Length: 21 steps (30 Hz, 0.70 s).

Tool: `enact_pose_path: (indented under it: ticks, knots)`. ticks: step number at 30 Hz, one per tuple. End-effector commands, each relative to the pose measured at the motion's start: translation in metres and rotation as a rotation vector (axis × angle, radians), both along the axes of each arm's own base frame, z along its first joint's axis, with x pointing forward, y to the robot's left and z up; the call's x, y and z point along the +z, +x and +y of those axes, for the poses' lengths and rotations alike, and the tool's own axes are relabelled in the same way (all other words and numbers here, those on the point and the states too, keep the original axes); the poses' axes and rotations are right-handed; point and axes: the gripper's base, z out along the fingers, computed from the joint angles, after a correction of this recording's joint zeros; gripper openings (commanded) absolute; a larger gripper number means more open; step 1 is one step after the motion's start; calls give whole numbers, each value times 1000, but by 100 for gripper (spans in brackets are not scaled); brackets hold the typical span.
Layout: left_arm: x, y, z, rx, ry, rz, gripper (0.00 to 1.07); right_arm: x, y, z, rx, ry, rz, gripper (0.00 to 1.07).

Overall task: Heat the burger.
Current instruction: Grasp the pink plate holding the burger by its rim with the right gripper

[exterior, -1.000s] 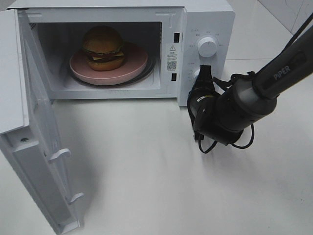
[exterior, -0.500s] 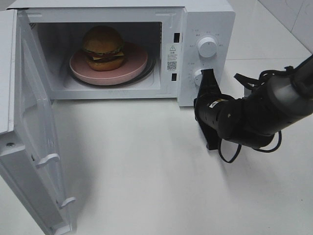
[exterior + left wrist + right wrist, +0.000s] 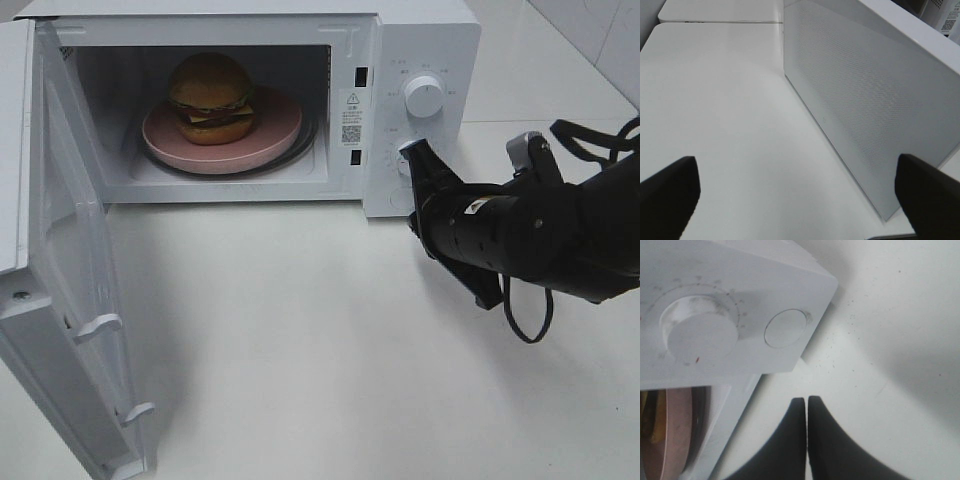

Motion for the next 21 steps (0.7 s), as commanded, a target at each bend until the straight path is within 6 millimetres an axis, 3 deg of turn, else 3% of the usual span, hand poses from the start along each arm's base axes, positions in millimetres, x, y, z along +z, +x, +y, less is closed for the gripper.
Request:
enact_pose_path:
  ticks: [1, 14, 21]
  knots:
    - [1, 0, 0, 2, -6, -17, 98, 13, -7, 1, 145, -102, -4, 0]
    - [1, 0, 0, 2, -6, -17, 98, 41, -31, 4, 599, -355, -1, 2]
    - [1, 0, 0, 2, -6, -17, 98, 52, -44, 7, 901, -506, 92, 3]
